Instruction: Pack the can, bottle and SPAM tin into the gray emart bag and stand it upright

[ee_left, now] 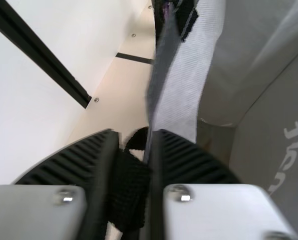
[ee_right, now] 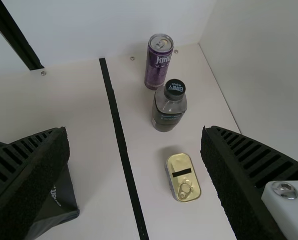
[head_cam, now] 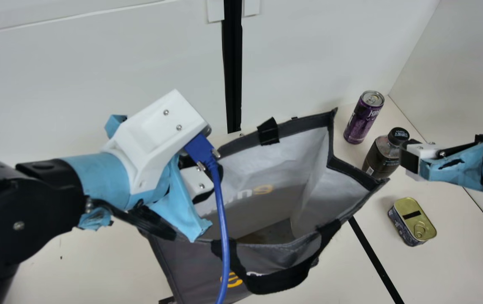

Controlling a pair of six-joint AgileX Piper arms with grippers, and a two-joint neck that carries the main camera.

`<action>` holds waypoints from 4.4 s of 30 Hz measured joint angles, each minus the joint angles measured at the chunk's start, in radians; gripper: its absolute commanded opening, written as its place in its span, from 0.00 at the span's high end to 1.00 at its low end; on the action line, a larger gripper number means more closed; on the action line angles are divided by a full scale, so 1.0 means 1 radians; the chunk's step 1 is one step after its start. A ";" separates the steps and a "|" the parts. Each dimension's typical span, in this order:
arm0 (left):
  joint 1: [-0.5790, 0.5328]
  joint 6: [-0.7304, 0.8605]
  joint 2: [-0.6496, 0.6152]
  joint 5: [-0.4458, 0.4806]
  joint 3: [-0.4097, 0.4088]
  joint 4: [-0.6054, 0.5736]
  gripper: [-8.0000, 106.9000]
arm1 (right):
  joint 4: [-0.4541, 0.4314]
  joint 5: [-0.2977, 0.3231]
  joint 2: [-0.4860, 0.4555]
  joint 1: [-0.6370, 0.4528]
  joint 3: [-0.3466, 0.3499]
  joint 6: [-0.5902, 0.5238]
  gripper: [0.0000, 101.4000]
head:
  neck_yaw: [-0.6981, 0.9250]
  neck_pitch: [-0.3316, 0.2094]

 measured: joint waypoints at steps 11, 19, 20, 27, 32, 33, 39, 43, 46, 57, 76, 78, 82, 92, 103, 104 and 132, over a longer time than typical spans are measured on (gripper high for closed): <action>-0.009 -0.100 -0.019 0.000 -0.012 0.133 1.00 | 0.000 0.000 0.000 0.000 0.000 0.000 0.06 | 0.000 0.000; -0.009 -0.185 -0.051 0.000 -0.023 0.236 1.00 | 0.000 0.000 0.000 0.000 0.000 0.000 0.06 | 0.000 0.000; -0.009 -0.195 -0.056 0.000 -0.023 0.252 1.00 | 0.000 0.000 0.000 0.000 0.000 0.000 0.06 | -0.002 0.000; -0.011 -0.246 -0.096 0.000 -0.026 0.352 1.00 | 0.000 0.000 0.000 0.000 0.000 0.000 0.06 | -0.002 0.000; -0.019 -0.287 -0.122 0.000 -0.029 0.432 1.00 | 0.000 0.000 0.000 0.000 0.000 0.000 0.06 | 0.000 0.000; -0.023 -0.297 -0.129 -0.002 -0.029 0.453 1.00 | 0.000 0.000 0.000 0.000 0.000 0.000 0.06 | 0.000 0.000; -0.046 -0.360 -0.164 -0.002 -0.022 0.592 1.00 | 0.000 0.000 0.000 0.000 0.000 0.000 0.06 | 0.000 0.000; -0.070 -0.408 -0.193 -0.002 -0.002 0.701 1.00 | 0.000 0.000 0.000 0.000 0.000 0.000 0.06 | -0.002 0.000; -0.090 -0.452 -0.219 -0.002 0.027 0.791 1.00 | 0.000 0.000 0.000 0.000 0.000 0.000 0.06 | -0.002 0.000; -0.177 -0.658 -0.327 -0.002 0.224 1.136 1.00 | 0.000 0.000 0.000 0.000 0.000 0.000 0.06 | 0.000 0.000; -0.229 -1.110 -0.436 -0.002 0.738 1.394 1.00 | 0.000 0.000 0.000 0.000 0.000 0.000 0.06 | 0.000 0.000; -0.237 -1.146 -0.432 -0.002 0.777 1.392 1.00 | 0.000 0.000 0.000 0.000 0.000 0.000 0.06 | -0.002 0.000; -0.245 -1.217 -0.421 -0.004 0.832 1.376 1.00 | 0.000 0.000 0.000 0.000 0.000 0.000 0.06 | 0.000 0.000; -0.297 -1.339 -0.385 -0.002 0.886 1.313 1.00 | 0.000 0.000 0.000 0.000 0.000 0.000 0.06 | 0.000 0.000; -0.378 -1.388 -0.361 -0.002 0.857 1.198 1.00 | 0.000 0.000 0.000 0.000 0.000 0.000 0.06 | 0.000 0.000; -0.382 -1.390 -0.361 0.000 0.853 1.182 1.00 | 0.000 0.000 0.000 0.000 0.000 0.000 0.06 | -0.002 0.000; -0.111 -1.199 -0.381 -0.384 0.948 0.648 1.00 | 0.000 0.000 0.000 0.000 0.000 0.000 0.06 | -0.002 0.000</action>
